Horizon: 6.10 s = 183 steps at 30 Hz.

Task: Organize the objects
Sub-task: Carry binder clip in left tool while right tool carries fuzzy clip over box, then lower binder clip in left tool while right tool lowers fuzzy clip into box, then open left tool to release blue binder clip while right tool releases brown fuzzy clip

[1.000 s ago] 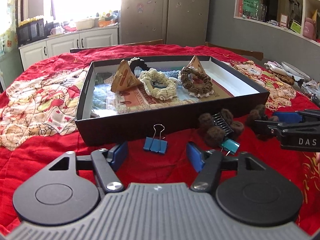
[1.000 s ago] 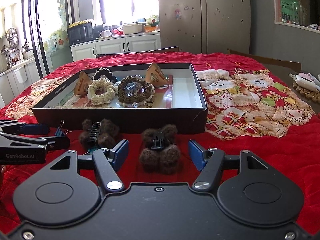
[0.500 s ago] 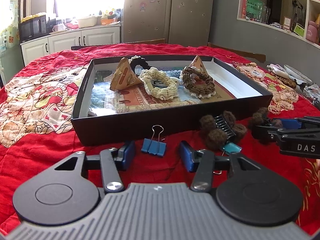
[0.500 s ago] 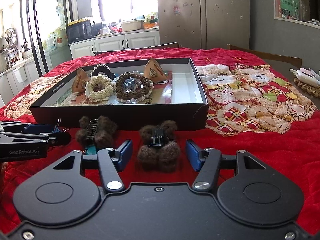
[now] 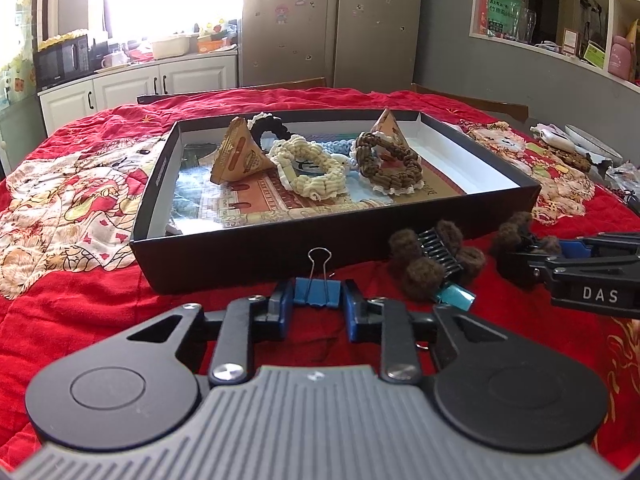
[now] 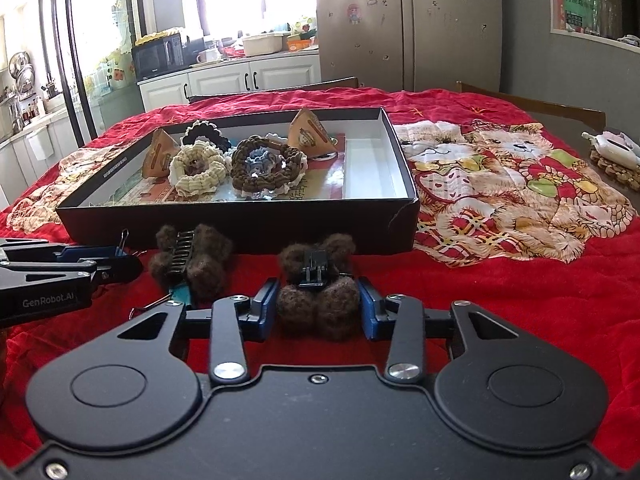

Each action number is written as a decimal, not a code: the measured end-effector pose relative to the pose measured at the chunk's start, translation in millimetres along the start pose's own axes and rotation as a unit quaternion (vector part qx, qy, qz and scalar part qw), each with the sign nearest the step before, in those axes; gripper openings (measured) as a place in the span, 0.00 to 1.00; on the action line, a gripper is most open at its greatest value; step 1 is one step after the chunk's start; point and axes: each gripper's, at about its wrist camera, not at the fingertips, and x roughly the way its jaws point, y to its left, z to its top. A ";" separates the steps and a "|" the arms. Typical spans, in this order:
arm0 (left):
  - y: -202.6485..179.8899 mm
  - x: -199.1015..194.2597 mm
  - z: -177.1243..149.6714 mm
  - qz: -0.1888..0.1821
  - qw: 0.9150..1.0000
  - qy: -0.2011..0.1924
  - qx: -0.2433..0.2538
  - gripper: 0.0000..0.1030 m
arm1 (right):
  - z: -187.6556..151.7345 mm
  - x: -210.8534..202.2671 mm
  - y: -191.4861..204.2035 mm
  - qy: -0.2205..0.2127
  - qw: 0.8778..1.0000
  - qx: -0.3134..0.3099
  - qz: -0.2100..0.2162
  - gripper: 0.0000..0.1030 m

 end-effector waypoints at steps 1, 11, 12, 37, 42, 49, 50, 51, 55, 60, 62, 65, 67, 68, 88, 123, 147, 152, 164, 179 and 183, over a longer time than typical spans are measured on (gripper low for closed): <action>0.1 0.0 0.0 0.000 1.000 0.000 0.000 0.29 | 0.0 0.1 0.2 0.000 1.000 0.000 0.000 0.37; 0.1 0.1 0.3 -0.001 1.000 0.000 -0.001 0.28 | -0.7 -0.2 -0.4 -0.002 1.000 0.001 0.000 0.35; -0.1 0.0 0.2 -0.001 1.000 0.000 -0.001 0.27 | -0.6 -0.5 -0.5 -0.002 1.000 0.000 -0.001 0.35; -7.2 -30.5 2.2 -0.023 0.999 -0.022 0.002 0.26 | 6.1 -28.8 8.0 -0.041 0.999 -0.014 0.009 0.35; -9.6 -39.5 7.5 -0.026 0.999 -0.033 0.003 0.26 | 10.4 -37.4 11.3 -0.050 0.998 -0.018 0.013 0.35; -8.9 -50.0 18.5 -0.024 0.998 -0.051 0.004 0.26 | 21.1 -47.5 16.6 -0.065 0.997 -0.029 0.019 0.35; -8.1 -51.0 20.4 -0.023 0.998 -0.054 0.004 0.26 | 23.4 -49.1 17.8 -0.068 0.997 -0.031 0.020 0.35; -7.1 -51.9 22.7 -0.022 0.998 -0.057 0.004 0.26 | 25.7 -50.4 19.2 -0.071 0.997 -0.033 0.022 0.35; -2.0 -54.9 33.9 -0.017 0.998 -0.068 0.003 0.26 | 35.9 -54.4 25.6 -0.082 0.995 -0.044 0.025 0.35; 6.2 -54.8 48.4 0.000 0.997 -0.083 0.002 0.26 | 51.9 -55.1 33.4 -0.096 0.993 -0.056 0.028 0.35; 10.5 -53.4 54.4 0.005 0.996 -0.086 -0.003 0.26 | 58.8 -53.6 34.6 -0.101 0.993 -0.057 0.029 0.35; 17.0 -50.8 63.3 0.011 0.996 -0.092 -0.009 0.26 | 70.7 -49.4 34.9 -0.107 0.992 -0.058 0.028 0.35; 20.8 -47.3 69.0 0.015 0.995 -0.093 -0.013 0.26 | 79.8 -44.2 33.4 -0.109 0.992 -0.056 0.026 0.35; 22.9 -44.9 72.1 0.017 0.995 -0.093 -0.015 0.26 | 84.2 -40.7 32.2 -0.109 0.992 -0.054 0.024 0.35; 50.0 21.6 79.7 0.053 0.997 -0.053 -0.038 0.27 | 103.1 57.1 1.5 -0.060 0.998 -0.017 -0.014 0.35; 55.0 57.2 68.2 0.057 0.998 -0.020 -0.033 0.27 | 95.2 101.9 -3.2 -0.030 0.999 -0.019 -0.002 0.35; 54.9 64.4 64.0 0.072 0.997 -0.017 -0.022 0.28 | 91.8 107.0 -3.3 -0.022 1.000 -0.021 0.000 0.35; 52.4 66.0 63.8 0.079 0.997 -0.017 -0.014 0.29 | 91.4 108.3 -3.2 -0.022 1.000 -0.023 0.000 0.35; 51.8 66.4 63.3 0.082 0.996 -0.018 -0.011 0.30 | 90.3 109.1 -1.1 -0.021 0.999 -0.029 0.001 0.35; 49.4 66.0 63.2 0.078 0.997 -0.018 -0.011 0.39 | 90.6 109.7 -0.7 -0.021 0.999 -0.030 0.002 0.36; 48.9 64.9 63.2 0.078 0.997 -0.020 -0.011 0.45 | 90.6 109.5 -1.0 -0.022 0.999 -0.030 0.001 0.37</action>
